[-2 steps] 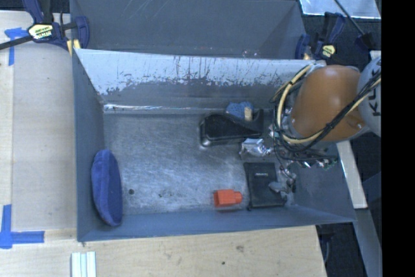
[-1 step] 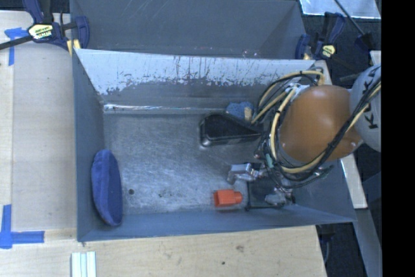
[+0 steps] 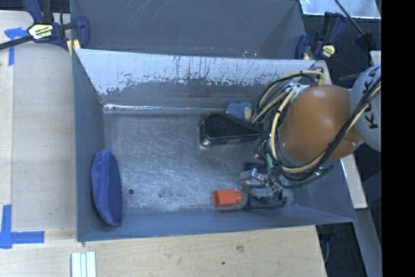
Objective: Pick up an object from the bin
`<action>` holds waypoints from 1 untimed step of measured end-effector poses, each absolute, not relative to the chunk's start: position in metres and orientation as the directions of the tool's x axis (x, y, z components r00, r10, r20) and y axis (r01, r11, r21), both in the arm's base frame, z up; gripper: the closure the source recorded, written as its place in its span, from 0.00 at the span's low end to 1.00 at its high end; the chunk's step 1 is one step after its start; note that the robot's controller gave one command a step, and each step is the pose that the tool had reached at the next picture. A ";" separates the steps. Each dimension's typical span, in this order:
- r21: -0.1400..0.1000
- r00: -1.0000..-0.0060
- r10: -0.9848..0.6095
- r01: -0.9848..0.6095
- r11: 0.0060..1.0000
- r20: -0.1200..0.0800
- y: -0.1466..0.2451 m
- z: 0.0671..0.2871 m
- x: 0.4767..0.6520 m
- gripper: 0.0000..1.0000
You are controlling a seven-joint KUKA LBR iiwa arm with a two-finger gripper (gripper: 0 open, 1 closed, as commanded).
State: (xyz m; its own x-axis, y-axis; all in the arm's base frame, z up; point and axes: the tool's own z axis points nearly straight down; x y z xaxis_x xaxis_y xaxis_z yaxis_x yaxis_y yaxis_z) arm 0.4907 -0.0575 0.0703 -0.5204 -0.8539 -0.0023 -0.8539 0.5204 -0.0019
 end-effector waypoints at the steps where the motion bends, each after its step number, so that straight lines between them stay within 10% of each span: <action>1: -0.001 -0.520 -0.854 -0.854 0.520 -0.002 -0.058 0.070 0.491 0.00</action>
Offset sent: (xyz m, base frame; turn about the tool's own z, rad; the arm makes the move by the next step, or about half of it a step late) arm 0.0000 0.0000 0.0000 0.0000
